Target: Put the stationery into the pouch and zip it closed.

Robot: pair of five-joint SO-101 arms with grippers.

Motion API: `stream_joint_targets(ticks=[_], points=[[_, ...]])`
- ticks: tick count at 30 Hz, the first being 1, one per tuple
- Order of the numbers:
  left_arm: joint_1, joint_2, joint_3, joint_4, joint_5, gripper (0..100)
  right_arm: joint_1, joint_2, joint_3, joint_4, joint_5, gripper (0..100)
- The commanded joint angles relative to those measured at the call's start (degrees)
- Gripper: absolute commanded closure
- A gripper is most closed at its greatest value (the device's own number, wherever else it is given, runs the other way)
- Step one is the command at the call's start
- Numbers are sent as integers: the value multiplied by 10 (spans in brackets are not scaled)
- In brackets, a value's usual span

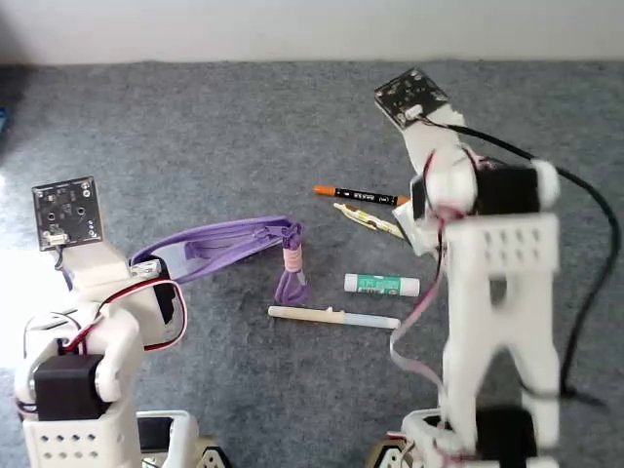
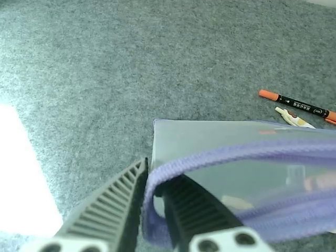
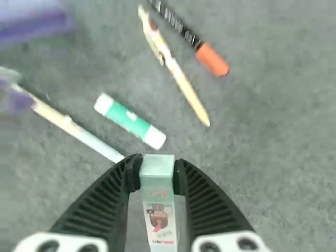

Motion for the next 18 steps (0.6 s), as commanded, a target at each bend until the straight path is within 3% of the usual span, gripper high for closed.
stream_joint_targets(ticks=[1, 5, 13, 18], points=[[-2, 11, -37, -11, 7, 988, -40, -118, -4, 25, -65, 991], [-1, 11, -49, -6, 7, 988, -116, -199, -4, 21, -135, 991], [-1, 11, -49, -9, 7, 988, -305, -239, -4, -92, -376, 991], [-1, 11, -50, -8, 7, 988, -360, -223, 21, -236, -396, 991]])
